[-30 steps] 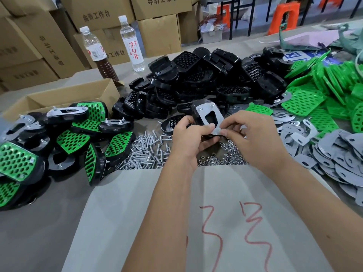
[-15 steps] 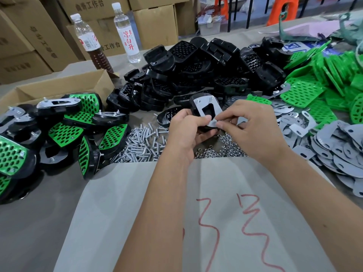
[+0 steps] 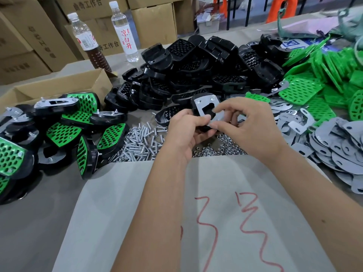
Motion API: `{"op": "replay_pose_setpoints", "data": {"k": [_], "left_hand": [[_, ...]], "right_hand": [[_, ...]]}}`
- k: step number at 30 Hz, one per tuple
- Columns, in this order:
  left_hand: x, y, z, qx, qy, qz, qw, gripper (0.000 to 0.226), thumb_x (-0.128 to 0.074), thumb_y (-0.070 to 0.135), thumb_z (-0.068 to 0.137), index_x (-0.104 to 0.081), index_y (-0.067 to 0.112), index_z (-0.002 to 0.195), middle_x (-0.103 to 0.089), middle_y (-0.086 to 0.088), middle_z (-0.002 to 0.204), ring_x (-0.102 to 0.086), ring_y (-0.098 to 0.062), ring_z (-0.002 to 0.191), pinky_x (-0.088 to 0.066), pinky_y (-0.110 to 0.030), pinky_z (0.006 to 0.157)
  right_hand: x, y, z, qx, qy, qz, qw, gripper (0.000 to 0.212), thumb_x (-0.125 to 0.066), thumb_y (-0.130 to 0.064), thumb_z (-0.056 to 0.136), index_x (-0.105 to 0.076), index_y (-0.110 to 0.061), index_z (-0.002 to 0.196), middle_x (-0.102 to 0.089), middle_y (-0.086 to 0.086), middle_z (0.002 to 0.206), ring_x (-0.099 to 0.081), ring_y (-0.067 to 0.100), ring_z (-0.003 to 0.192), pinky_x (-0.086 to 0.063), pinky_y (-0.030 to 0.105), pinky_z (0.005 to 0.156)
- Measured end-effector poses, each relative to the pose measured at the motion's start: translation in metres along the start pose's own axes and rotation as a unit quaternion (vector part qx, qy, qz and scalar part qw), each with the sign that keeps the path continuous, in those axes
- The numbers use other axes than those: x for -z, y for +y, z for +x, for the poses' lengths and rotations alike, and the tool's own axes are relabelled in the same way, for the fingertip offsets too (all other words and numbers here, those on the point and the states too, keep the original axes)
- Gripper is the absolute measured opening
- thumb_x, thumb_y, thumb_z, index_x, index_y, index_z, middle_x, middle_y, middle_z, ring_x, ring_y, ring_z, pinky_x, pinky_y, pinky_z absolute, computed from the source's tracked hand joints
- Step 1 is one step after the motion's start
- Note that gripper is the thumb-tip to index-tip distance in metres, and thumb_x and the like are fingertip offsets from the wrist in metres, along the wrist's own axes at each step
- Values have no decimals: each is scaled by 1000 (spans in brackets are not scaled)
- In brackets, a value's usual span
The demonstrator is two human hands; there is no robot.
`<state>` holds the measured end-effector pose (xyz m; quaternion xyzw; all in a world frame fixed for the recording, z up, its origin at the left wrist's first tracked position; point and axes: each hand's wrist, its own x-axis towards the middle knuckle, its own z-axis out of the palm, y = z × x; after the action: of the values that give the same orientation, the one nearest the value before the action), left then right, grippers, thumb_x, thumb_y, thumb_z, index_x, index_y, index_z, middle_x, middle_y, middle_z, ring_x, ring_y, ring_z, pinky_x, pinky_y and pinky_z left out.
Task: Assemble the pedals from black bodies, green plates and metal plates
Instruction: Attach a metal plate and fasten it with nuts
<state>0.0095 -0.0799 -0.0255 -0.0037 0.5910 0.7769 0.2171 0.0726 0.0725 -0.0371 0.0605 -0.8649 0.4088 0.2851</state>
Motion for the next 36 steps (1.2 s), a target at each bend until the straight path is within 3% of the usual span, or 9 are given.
{"op": "replay_pose_setpoints", "data": {"k": [3, 7, 12, 15, 19, 22, 27, 31, 36], "left_hand": [[0, 0, 0, 0, 20, -18, 1000, 11, -67, -8, 89, -65, 3, 91, -78, -14, 87, -75, -21, 70, -58, -25, 59], [0, 0, 0, 10, 32, -51, 998, 18, -66, -8, 91, -67, -1, 107, -78, -22, 105, -78, -39, 93, -59, -24, 60], [0, 0, -1, 7, 40, -74, 996, 19, -66, -9, 90, -67, -2, 108, -78, -20, 98, -79, -33, 79, -60, -24, 60], [2, 0, 0, 19, 39, -99, 994, 21, -66, -8, 91, -66, -3, 111, -77, -24, 103, -78, -43, 90, -60, -23, 59], [1, 0, 0, 14, 31, -97, 995, 26, -65, -8, 91, -63, -5, 117, -79, -22, 96, -78, -42, 84, -61, -24, 60], [1, -1, 1, -3, 28, -93, 995, 26, -65, -8, 91, -63, -7, 117, -78, -17, 93, -79, -31, 75, -63, -29, 65], [-6, -4, -3, -7, 41, -54, 998, 18, -67, -8, 91, -63, -4, 108, -78, -22, 101, -79, -36, 81, -60, -26, 60], [-9, -5, -1, -47, 66, -22, 997, 31, -70, -8, 88, -47, 11, 82, -73, -23, 98, -76, -34, 80, -62, -31, 63], [-10, -5, -6, -118, 81, 65, 988, 39, -77, 1, 79, -40, 14, 76, -65, -19, 81, -75, -35, 77, -66, -51, 69]], "right_hand": [[0, -2, -1, -17, -9, 38, 999, 5, -80, -25, 92, -82, -23, 88, -60, 1, 77, -56, 15, 67, -47, 24, 63], [6, -1, -2, -46, 65, 87, 993, 55, -63, -30, 104, -48, -6, 57, -41, 7, 60, -37, 16, 56, -32, 36, 57], [6, -5, -4, -78, -4, 132, 988, 56, -55, -31, 109, -61, -8, 59, -36, -9, 46, -52, 6, 49, -37, 26, 54], [9, -1, -5, -90, 41, 174, 980, 68, -53, -39, 108, -42, -3, 51, -30, -2, 46, -25, 14, 44, -32, 37, 52], [8, -3, -3, -73, 38, 190, 978, 9, -65, -14, 102, -71, -13, 109, -73, -6, 87, -50, 7, 59, -39, 19, 52], [4, -2, -3, -66, -12, 221, 973, 53, -67, -7, 100, -51, -25, 147, -78, -1, 115, -58, -1, 54, -44, 11, 51], [7, 5, -2, -91, 107, 209, 968, 18, -68, -26, 100, -67, -16, 115, -55, 1, 50, -32, 12, 38, -29, 23, 43], [2, 5, -4, -12, 69, 14, 997, 17, -76, -22, 94, -66, -12, 103, -50, -4, 54, -40, 9, 45, -28, 16, 53], [-7, 3, 1, 2, 2, -94, 996, 29, -66, -22, 99, -48, -14, 121, -50, -10, 67, -51, 6, 63, -40, 37, 61]]}}
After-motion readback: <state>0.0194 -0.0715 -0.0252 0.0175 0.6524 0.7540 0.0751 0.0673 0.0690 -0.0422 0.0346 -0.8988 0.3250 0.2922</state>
